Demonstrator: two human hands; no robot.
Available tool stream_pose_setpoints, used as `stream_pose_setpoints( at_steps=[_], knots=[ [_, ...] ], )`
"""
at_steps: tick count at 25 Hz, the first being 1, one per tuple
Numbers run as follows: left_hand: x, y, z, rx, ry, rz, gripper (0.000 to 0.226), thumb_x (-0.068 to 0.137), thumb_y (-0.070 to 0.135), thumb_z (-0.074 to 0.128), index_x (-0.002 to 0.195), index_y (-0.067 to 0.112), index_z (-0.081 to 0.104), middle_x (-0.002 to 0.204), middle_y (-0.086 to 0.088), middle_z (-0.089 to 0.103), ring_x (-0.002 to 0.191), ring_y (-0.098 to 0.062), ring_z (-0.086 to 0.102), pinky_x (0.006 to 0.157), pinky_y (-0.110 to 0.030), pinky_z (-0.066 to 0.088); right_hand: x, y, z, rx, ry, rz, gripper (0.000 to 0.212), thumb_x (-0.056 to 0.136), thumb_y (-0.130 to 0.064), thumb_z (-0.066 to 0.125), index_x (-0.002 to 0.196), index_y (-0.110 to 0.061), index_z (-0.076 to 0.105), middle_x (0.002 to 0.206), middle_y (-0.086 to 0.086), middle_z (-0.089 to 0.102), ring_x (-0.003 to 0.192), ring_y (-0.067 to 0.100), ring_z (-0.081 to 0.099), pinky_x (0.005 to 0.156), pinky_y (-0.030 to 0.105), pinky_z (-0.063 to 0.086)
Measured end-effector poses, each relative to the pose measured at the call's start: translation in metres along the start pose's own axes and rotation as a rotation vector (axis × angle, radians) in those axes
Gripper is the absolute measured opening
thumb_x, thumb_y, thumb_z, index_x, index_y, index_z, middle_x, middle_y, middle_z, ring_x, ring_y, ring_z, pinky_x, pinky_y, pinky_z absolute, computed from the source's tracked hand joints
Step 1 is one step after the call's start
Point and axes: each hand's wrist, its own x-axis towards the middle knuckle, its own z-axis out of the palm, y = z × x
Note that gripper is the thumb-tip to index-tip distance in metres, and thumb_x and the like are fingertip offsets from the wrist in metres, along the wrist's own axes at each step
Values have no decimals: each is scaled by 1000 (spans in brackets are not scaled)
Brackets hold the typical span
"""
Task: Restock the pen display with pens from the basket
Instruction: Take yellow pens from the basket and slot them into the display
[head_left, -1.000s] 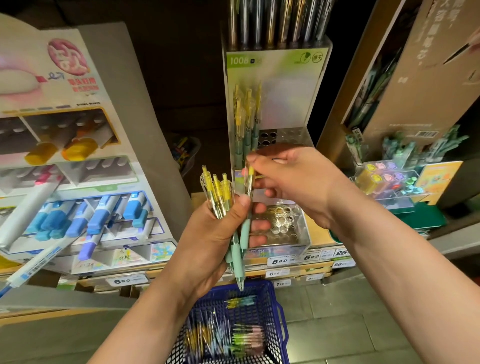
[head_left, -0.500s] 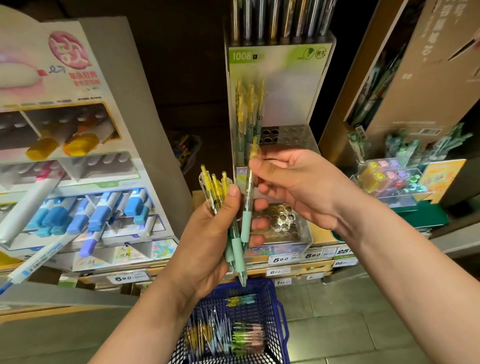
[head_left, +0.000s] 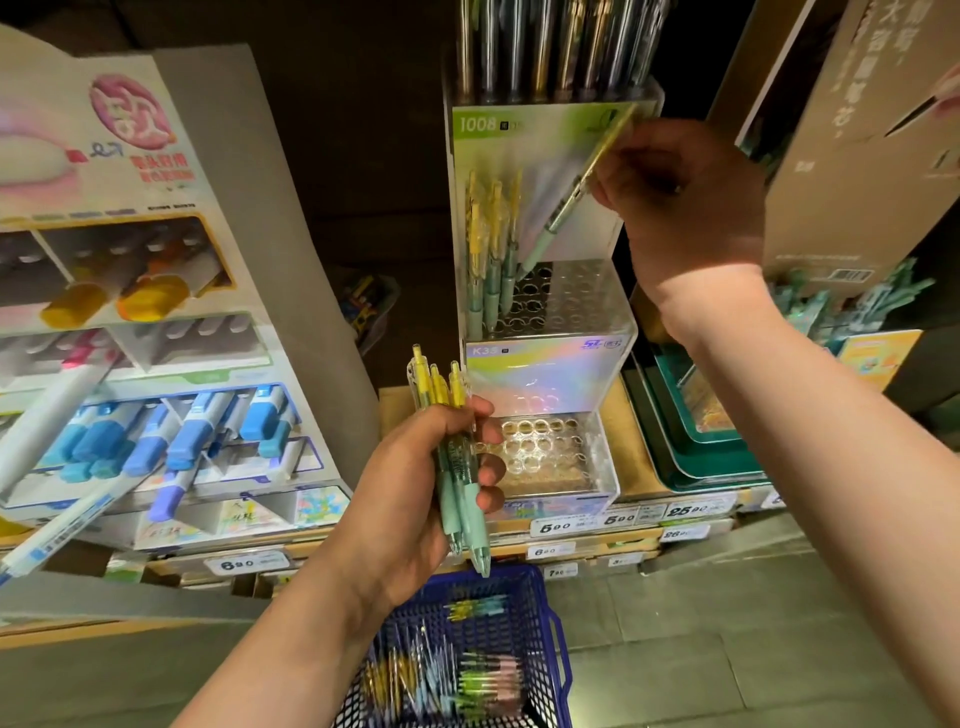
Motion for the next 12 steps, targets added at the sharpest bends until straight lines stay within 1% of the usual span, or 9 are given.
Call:
stream_pose_setpoints(
  at_steps=[3, 5, 8, 9, 12],
  knots=[
    [3, -3, -4, 35, 44, 7, 21, 97, 10, 51, 112, 3, 66, 81, -6, 54, 54, -15, 49, 43, -27, 44, 5, -5, 1, -131, 16, -91, 14, 88, -16, 70, 102, -18, 71, 90, -7, 75, 84, 4, 72, 85, 26, 58],
    [4, -5, -8, 50, 41, -18, 25, 102, 11, 51, 116, 3, 70, 83, -6, 55, 57, -16, 52, 45, -28, 46, 4, -6, 1, -188, -12, -102, 14, 89, -19, 70, 103, -18, 71, 91, -9, 74, 84, 2, 71, 86, 25, 57],
    [5, -7, -12, 50, -31, -17, 28, 102, 17, 56, 124, 4, 69, 86, -4, 57, 63, -15, 56, 51, -29, 51, -1, -4, 6, -277, -64, -122, 14, 89, -21, 71, 103, -18, 72, 89, -12, 73, 84, -1, 70, 86, 19, 55],
    [5, -8, -13, 52, -50, -5, 30, 101, 18, 58, 126, 4, 68, 86, -3, 58, 65, -15, 57, 55, -29, 53, -2, -3, 8, -319, -95, -132, 14, 88, -22, 71, 102, -19, 72, 88, -14, 72, 83, -2, 70, 86, 18, 55],
    [6, -11, -12, 50, -80, 31, 33, 100, 19, 60, 128, 3, 67, 86, -4, 62, 69, -14, 61, 63, -28, 57, -6, 2, 14, -396, -191, -111, 15, 88, -24, 71, 101, -17, 73, 85, -14, 71, 81, 1, 70, 87, 24, 56]
  ],
)
